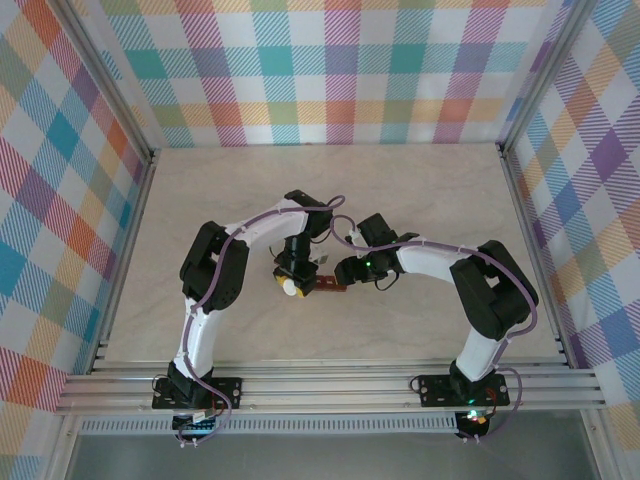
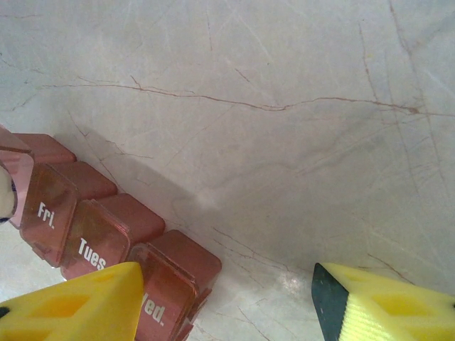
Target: Sort the pills into containers
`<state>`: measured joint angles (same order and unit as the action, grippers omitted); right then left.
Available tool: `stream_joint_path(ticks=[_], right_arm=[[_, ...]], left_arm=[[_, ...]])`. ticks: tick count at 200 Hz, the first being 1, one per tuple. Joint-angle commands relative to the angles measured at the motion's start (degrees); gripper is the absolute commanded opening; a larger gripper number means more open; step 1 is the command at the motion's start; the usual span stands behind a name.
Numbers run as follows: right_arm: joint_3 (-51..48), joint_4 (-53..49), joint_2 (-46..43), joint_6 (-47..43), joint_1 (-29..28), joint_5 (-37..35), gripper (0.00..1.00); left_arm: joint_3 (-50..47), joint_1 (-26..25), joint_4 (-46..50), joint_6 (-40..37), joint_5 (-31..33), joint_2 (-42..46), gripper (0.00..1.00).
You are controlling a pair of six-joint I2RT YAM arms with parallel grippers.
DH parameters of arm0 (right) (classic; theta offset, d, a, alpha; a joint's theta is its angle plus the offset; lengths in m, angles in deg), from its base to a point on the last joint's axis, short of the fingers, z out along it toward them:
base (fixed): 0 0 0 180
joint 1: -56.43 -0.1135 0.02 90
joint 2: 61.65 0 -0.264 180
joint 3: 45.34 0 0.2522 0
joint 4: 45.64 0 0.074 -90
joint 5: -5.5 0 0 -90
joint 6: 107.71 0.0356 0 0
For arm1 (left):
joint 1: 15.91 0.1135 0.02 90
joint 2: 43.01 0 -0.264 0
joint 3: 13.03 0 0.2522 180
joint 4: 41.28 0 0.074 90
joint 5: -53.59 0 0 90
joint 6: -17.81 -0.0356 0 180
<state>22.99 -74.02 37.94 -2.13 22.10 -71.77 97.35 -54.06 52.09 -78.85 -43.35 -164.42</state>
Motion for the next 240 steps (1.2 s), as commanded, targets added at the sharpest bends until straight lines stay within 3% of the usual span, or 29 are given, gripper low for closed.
stream_joint_path(ticks=[1, 240], right_arm=[[0.06, -0.31, 0.25, 0.00, -0.74, 2.21, 0.66], [0.10, -0.48, 0.47, -0.03, -0.74, 1.90, 0.66]], left_arm=[[2.20, 0.36, 3.68, 0.50, 1.29, -0.14, 0.00], [6.75, 0.27, 7.49, -0.20, 3.19, -3.87, 0.00]])
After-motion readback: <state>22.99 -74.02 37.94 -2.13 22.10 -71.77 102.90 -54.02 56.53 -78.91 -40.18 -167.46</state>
